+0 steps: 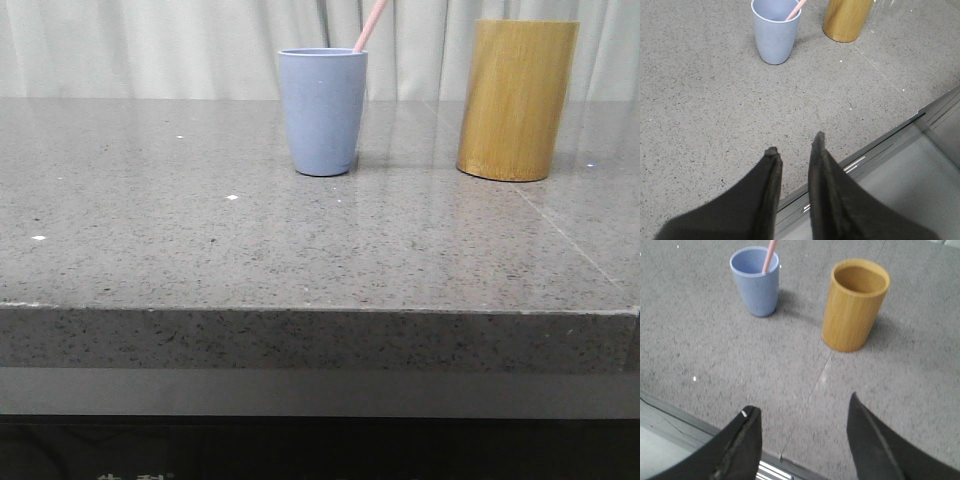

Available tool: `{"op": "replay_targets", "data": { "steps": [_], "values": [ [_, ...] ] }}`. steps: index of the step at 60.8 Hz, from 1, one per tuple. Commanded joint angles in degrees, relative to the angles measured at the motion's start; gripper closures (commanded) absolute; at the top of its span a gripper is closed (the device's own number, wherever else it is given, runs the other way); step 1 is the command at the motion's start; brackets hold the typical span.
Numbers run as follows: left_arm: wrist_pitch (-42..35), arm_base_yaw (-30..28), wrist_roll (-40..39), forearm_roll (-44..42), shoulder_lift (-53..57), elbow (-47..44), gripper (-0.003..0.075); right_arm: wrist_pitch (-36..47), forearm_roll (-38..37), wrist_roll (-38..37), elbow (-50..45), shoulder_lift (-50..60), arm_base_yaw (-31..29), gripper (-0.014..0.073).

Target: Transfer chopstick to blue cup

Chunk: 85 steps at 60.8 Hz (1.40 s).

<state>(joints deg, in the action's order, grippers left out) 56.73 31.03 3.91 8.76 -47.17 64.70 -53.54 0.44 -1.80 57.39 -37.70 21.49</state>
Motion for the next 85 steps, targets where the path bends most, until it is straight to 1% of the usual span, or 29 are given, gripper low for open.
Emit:
{"op": "replay_targets", "data": {
  "steps": [1, 8, 11, 17, 25, 31, 34, 37, 72, 75, 79, 82, 85],
  "values": [
    [-3.12, 0.06, -0.45, 0.75, -0.13, 1.33, 0.0573, 4.68, -0.44, -0.18, -2.39, 3.84, -0.20, 0.0180],
    [-3.12, 0.06, -0.45, 0.75, -0.13, 1.33, 0.0573, 4.46, -0.44, -0.18, -5.56, 7.43, -0.20, 0.0183],
    [-3.23, 0.06, -0.45, 0.75, -0.13, 1.33, 0.0581, 4.04, -0.44, -0.18, -6.32, 8.43, -0.20, 0.0210],
    [-3.23, 0.06, -0.45, 0.67, -0.13, 1.33, 0.0634, 3.23, -0.44, -0.18, -6.55, 8.92, -0.20, 0.0327],
    [-3.23, 0.06, -0.45, 0.67, -0.13, 1.33, 0.0741, 3.17, -0.44, -0.18, -6.55, 8.92, -0.20, 0.0508],
    [-3.23, 0.06, -0.45, 0.67, -0.13, 1.33, 0.0739, 3.23, -0.44, -0.18, -6.55, 8.92, -0.20, 0.0628],
    [-3.23, 0.06, -0.45, 0.67, -0.13, 1.33, 0.0739, 3.23, -0.44, -0.18, -6.55, 8.92, -0.20, 0.0668],
    [-3.23, 0.06, -0.45, 0.67, -0.13, 1.33, 0.0739, 3.23, -0.44, -0.18, -6.55, 8.92, -0.20, 0.0657],
    [-3.78, -0.10, -0.45, 0.69, 0.23, 0.42, 0.0739, 3.10, -0.44, -0.18, -6.55, 8.92, -0.20, 0.0660],
    [-5.15, -0.93, -0.45, 1.15, 1.51, -1.02, 0.0739, 3.15, -0.44, -0.18, -6.55, 8.92, -0.20, 0.0660],
    [-9.04, -3.05, 2.34, -0.15, 4.65, -4.40, 0.0739, 3.15, -0.44, -0.18, -6.55, 8.92, -0.20, 0.0660],
    [-13.05, -5.46, 2.85, -1.29, 7.71, -8.34, 0.0739, 3.15, -0.44, -0.18, -6.55, 8.92, -0.20, 0.0660],
    [-19.87, -9.53, 2.85, -1.43, 12.61, -15.38, 0.0739, 3.15, -0.44, -0.18, -6.55, 8.92, -0.20, 0.0660]
  ]
}}
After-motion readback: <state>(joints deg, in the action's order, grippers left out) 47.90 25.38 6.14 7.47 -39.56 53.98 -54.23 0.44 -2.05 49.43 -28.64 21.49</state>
